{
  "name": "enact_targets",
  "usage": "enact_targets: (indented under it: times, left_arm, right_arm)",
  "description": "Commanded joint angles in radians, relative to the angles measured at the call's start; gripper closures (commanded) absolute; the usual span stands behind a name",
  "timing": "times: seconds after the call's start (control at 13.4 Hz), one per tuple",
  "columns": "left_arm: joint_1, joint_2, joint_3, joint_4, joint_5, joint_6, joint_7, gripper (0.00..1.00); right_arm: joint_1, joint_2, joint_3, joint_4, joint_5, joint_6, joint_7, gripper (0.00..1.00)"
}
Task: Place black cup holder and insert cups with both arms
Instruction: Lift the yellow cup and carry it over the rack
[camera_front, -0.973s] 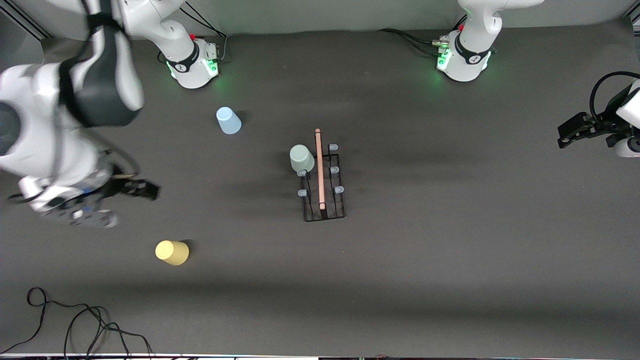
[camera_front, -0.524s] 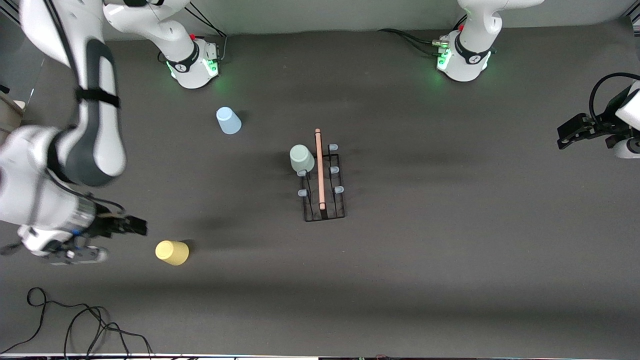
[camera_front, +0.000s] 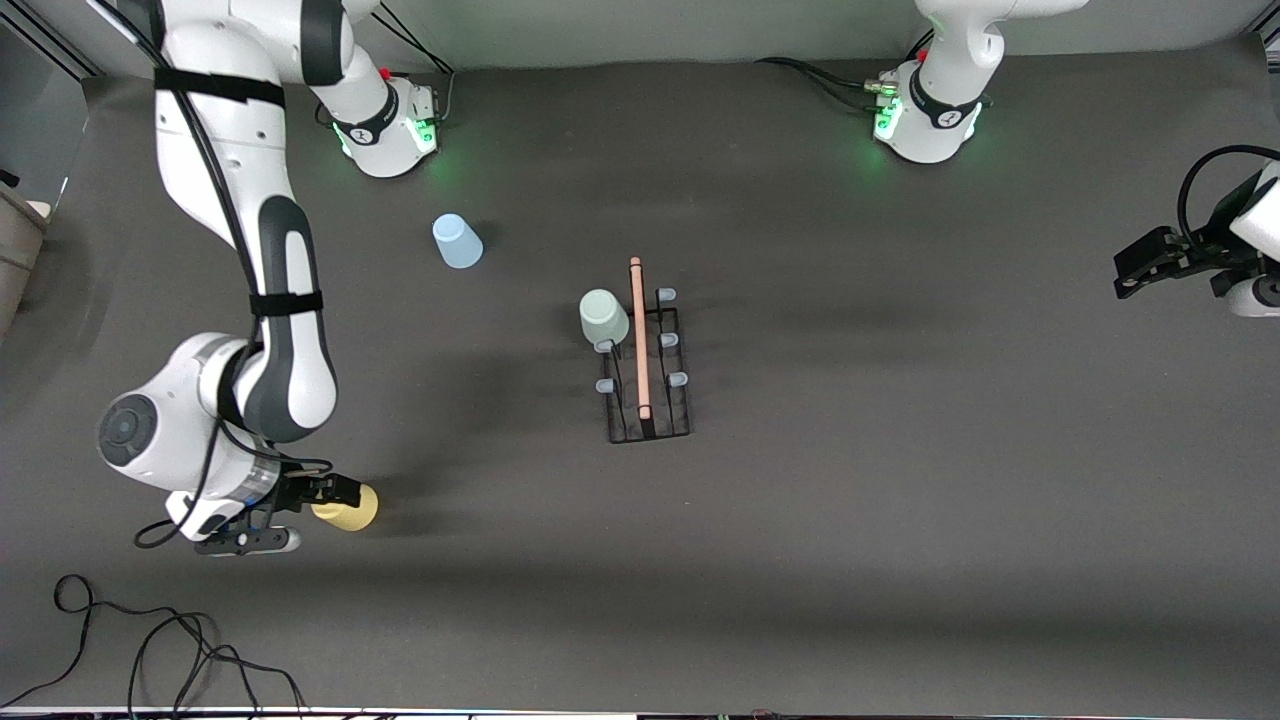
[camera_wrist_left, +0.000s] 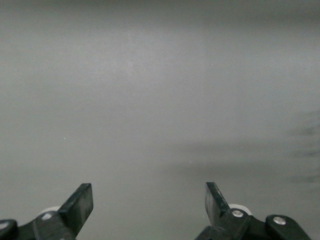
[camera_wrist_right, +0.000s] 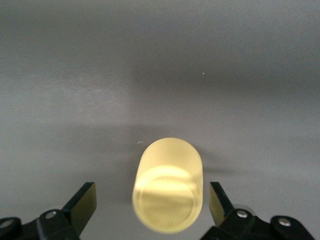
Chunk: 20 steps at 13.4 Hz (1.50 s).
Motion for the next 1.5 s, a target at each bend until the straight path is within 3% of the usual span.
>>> enact_targets:
  times: [0.0, 0.07, 0.15, 0.22, 0.3, 0.37, 0.52, 0.75, 0.97, 1.2, 1.42]
  left_arm:
    - [-0.007, 0.002, -0.001, 0.007, 0.008, 0.03, -0.018, 0.0]
    - [-0.007, 0.002, -0.001, 0.007, 0.001, 0.037, -0.02, 0.0]
    - [-0.004, 0.001, 0.0, 0.007, -0.03, 0.037, -0.02, 0.0]
    - [0.003, 0.0, 0.002, 0.007, -0.052, 0.031, -0.014, 0.0]
    - [0.003, 0.0, 0.004, 0.007, -0.051, 0.014, -0.002, 0.0]
    - [0.003, 0.0, 0.004, 0.007, -0.042, 0.014, -0.003, 0.0]
    - [0.005, 0.002, 0.005, 0.004, -0.042, 0.014, -0.005, 0.0]
    - [0.006, -0.001, 0.008, 0.004, -0.029, 0.012, -0.012, 0.0]
    - [0.003, -0.019, 0.007, 0.006, -0.008, -0.027, -0.018, 0.0]
    - [0.005, 0.005, 0.007, 0.023, -0.012, -0.002, -0.014, 0.0]
    - [0.005, 0.005, 0.007, 0.026, -0.015, -0.011, -0.018, 0.0]
  right_arm:
    - [0.009, 0.028, 0.002, -0.019, 0.036, 0.065, -0.037, 0.0]
    - [0.011, 0.031, 0.002, -0.022, 0.036, 0.069, -0.037, 0.0]
    - [0.011, 0.031, 0.002, -0.024, 0.036, 0.069, -0.037, 0.18]
    - [0.015, 0.031, 0.002, -0.024, 0.035, 0.066, -0.037, 0.42]
    - [0.019, 0.022, 0.001, -0.024, 0.033, 0.063, -0.036, 0.59]
    - [0.02, 0.011, -0.002, -0.024, 0.026, 0.051, -0.03, 0.64]
    - [0.025, -0.041, -0.034, -0.011, -0.014, -0.066, -0.016, 0.66]
    - [0.109, -0.19, -0.108, -0.004, -0.181, -0.208, 0.125, 0.66]
    - [0.134, -0.296, -0.113, 0.114, -0.327, -0.456, 0.289, 0.66]
    - [0.193, -0.351, -0.113, 0.199, -0.355, -0.64, 0.505, 0.69]
    - [0.313, -0.351, -0.102, 0.222, -0.344, -0.656, 0.918, 0.69]
